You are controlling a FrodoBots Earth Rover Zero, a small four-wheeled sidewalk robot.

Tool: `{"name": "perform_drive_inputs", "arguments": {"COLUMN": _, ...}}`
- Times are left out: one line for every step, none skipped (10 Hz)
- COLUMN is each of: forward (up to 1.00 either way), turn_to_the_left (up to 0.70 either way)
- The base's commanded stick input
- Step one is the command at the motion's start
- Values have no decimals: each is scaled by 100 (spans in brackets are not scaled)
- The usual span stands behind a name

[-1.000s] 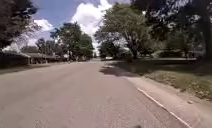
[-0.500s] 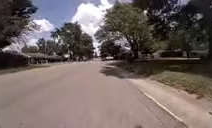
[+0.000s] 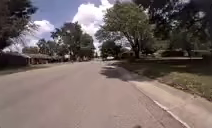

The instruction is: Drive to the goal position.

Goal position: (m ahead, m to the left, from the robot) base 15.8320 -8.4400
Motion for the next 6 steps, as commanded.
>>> {"name": "perform_drive_inputs", "arguments": {"forward": 70, "turn_to_the_left": 0}}
{"name": "perform_drive_inputs", "arguments": {"forward": 70, "turn_to_the_left": 0}}
{"name": "perform_drive_inputs", "arguments": {"forward": 70, "turn_to_the_left": 0}}
{"name": "perform_drive_inputs", "arguments": {"forward": 70, "turn_to_the_left": 0}}
{"name": "perform_drive_inputs", "arguments": {"forward": 70, "turn_to_the_left": 0}}
{"name": "perform_drive_inputs", "arguments": {"forward": 70, "turn_to_the_left": 0}}
